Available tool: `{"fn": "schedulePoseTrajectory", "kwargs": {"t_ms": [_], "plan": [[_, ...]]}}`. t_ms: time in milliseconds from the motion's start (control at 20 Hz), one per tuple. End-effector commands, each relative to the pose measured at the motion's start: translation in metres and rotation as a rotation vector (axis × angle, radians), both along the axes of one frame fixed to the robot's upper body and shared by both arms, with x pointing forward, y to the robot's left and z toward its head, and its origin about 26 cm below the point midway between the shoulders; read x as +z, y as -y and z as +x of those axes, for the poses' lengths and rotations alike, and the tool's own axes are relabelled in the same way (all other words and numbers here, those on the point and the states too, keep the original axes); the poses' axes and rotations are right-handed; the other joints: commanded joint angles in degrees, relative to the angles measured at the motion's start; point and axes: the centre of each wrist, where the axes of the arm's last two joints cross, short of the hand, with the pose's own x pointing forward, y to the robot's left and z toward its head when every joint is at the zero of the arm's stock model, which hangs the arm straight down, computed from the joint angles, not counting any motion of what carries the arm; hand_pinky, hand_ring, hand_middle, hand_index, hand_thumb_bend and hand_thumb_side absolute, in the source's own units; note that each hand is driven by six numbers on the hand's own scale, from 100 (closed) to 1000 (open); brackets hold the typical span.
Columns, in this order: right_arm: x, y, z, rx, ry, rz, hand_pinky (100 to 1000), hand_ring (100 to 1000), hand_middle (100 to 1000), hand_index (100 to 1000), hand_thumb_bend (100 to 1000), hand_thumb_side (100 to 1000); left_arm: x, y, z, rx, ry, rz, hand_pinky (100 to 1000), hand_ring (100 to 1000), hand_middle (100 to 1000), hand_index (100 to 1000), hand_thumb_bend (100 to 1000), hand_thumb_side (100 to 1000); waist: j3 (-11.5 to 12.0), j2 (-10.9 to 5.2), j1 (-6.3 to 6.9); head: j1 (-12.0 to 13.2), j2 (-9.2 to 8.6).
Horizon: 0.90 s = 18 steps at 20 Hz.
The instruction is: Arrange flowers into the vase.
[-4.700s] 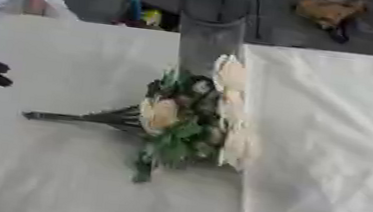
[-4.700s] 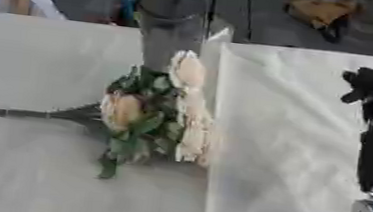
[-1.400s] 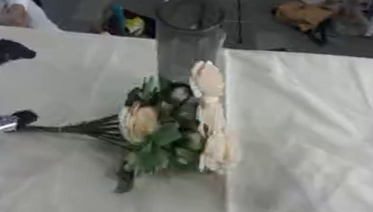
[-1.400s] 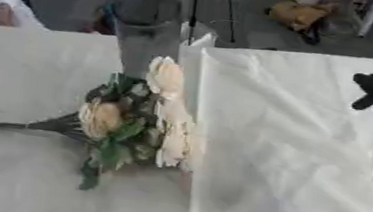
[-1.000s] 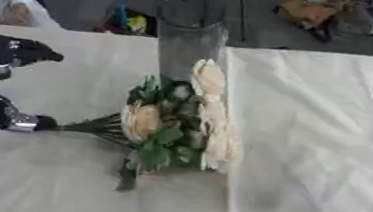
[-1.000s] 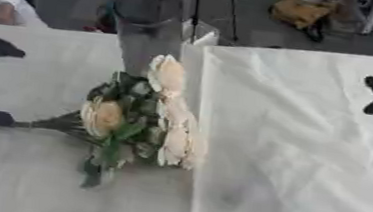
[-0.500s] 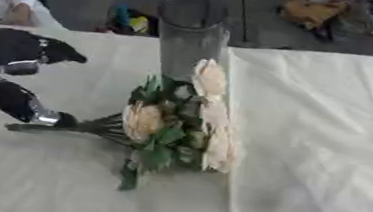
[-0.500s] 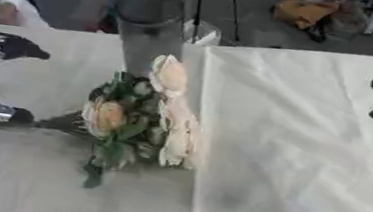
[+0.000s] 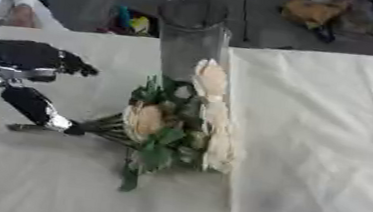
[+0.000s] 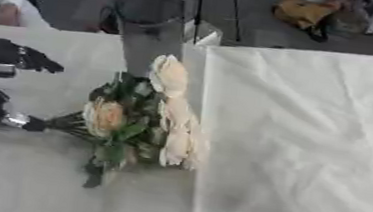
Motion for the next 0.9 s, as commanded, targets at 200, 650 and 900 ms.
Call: {"fn": "schedulePoseTrajectory", "kwargs": {"t_ms": [200, 650, 900], "plan": [[0.008, -0.002, -0.002, 0.014, 0.028, -0.013, 912, 797, 439, 740, 100, 952, 0.005, -0.003, 0.006, 0.004, -0.021, 0.006, 665, 703, 824, 1000, 674, 727, -0.2, 0.08, 0.82, 0.6, -0.52], [0.009, -0.004, -0.001, 0.023, 0.021, -0.015, 917, 799, 438, 742, 100, 948, -0.003, 0.005, 0.012, -0.030, -0.027, -0.031, 637, 698, 815, 996, 642, 721, -0.5, 0.42, 0.79, 1.2, -0.29], [0.008, -0.004, -0.001, 0.027, 0.019, -0.014, 918, 800, 438, 743, 100, 946, -0.007, 0.008, 0.014, -0.041, -0.033, -0.029, 636, 703, 814, 990, 638, 738, -0.4, 0.44, 0.78, 1.1, -0.75]]}}
